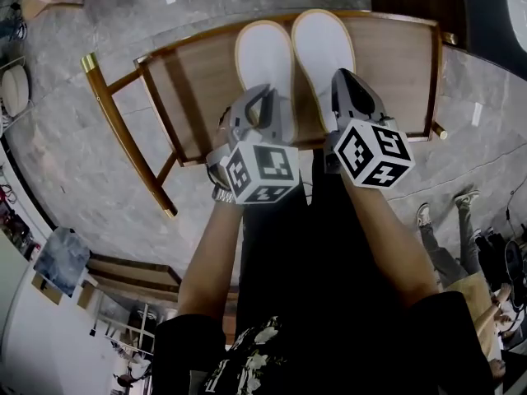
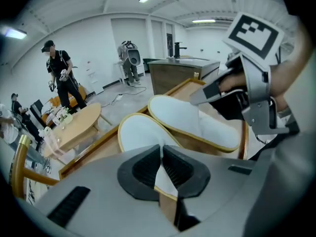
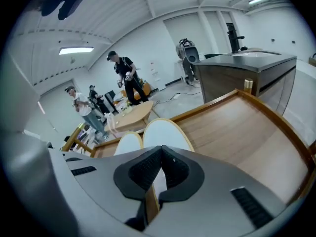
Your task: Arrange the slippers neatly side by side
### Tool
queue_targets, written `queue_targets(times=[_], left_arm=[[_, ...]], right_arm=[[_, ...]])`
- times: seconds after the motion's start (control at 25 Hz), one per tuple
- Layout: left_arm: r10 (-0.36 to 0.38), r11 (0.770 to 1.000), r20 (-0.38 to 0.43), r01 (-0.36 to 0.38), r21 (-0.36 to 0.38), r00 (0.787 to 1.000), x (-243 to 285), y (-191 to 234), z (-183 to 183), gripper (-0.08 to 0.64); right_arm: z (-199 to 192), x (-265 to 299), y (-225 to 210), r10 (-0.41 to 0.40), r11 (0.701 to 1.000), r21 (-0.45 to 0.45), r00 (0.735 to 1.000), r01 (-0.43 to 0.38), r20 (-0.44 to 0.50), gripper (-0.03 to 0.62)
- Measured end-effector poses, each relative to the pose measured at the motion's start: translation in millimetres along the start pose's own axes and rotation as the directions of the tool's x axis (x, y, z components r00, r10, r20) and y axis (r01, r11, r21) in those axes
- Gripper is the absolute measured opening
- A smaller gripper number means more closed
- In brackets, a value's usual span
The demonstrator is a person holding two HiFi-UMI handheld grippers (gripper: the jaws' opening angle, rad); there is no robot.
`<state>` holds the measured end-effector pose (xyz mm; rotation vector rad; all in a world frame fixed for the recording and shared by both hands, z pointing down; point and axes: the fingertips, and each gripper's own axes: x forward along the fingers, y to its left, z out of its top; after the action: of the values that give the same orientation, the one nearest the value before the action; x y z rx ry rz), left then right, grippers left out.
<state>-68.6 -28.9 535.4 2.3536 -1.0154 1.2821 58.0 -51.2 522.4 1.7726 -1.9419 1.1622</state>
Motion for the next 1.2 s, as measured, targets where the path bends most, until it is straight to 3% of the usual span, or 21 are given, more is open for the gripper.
queue_targets(times=[0.2, 0.56, 0.84, 1.04, 1.2], left_arm=[[0.013, 0.998, 0.001, -0.013, -0.070, 1.000, 3, 4, -1, 0.018], [0.019, 0.966, 0.036, -0.009, -0.259, 0.999, 8, 7, 12, 0.018], [-0.022, 0.978, 0.028, 0.027, -0.207, 0.999, 9, 0, 11, 0.018], [-0.019, 0.992, 0.010, 0.020, -0.127, 1.000, 8, -4, 6, 0.018], [-0.009, 0.993, 0.012, 0.011, -0.121, 1.000, 4, 2, 2, 0.018]], right_arm=[[6, 0, -9, -0.027, 0.997, 0.075, 0.999, 0.025, 0.026, 0.000], [2, 2, 10, 0.039, 0.991, 0.126, 0.999, -0.037, -0.014, 0.000], [7, 2, 27, 0.090, 0.977, 0.197, 0.996, -0.084, -0.019, 0.000], [-5, 0, 12, 0.056, 0.991, 0.125, 0.997, -0.049, -0.051, 0.000], [3, -4, 0, 0.043, 0.995, 0.094, 0.998, -0.039, -0.038, 0.000]])
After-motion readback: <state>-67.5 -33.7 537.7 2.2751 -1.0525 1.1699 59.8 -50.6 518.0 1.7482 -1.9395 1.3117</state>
